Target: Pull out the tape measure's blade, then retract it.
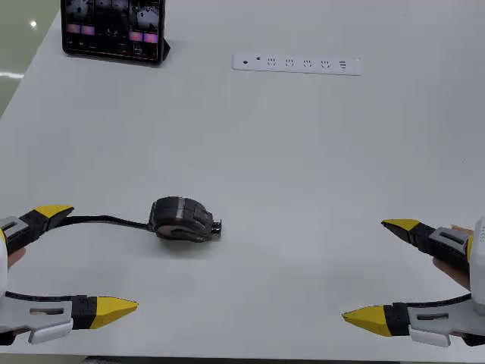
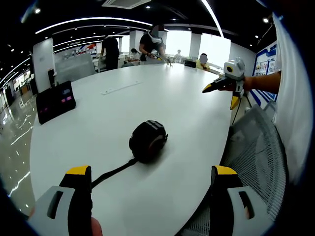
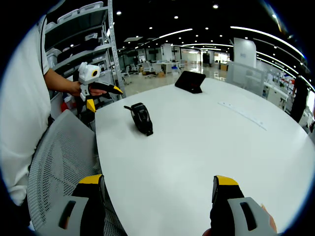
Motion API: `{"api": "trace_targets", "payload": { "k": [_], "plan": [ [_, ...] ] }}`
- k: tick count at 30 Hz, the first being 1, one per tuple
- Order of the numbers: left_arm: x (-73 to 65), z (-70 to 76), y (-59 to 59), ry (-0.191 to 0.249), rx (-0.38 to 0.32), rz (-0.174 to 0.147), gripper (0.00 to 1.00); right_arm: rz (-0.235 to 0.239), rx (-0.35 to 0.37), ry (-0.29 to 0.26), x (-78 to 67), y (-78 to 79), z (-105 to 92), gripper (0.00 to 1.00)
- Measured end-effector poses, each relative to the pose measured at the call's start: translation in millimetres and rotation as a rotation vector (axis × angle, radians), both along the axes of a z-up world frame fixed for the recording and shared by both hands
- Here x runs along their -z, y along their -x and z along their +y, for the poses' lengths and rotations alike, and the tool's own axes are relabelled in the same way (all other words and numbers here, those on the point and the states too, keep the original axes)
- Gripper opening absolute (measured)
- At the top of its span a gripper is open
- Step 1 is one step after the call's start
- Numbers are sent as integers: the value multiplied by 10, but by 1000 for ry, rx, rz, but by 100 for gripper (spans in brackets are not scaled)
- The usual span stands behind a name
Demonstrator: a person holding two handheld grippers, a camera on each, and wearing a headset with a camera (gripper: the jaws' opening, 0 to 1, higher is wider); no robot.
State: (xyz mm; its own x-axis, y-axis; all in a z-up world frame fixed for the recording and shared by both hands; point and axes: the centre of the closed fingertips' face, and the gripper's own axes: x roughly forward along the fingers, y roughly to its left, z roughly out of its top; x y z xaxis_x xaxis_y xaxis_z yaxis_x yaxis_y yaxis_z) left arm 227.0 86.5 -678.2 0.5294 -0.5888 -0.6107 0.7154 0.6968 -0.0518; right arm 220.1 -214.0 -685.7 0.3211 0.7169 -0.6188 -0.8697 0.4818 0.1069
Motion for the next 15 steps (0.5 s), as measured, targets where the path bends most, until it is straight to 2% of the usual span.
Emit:
{"api": "trace_targets", "payload": {
  "k": [1, 5, 15],
  "plan": [
    [1, -26, 23, 14, 10, 15, 99, 1, 2, -2, -1, -1, 1, 90],
    [-16, -25, 6, 12, 1, 1, 99, 0, 2, -3, -5, -3, 2, 90],
    [3, -17, 28, 14, 4, 12, 99, 4, 0, -3, -2, -5, 5, 90]
  ]
}}
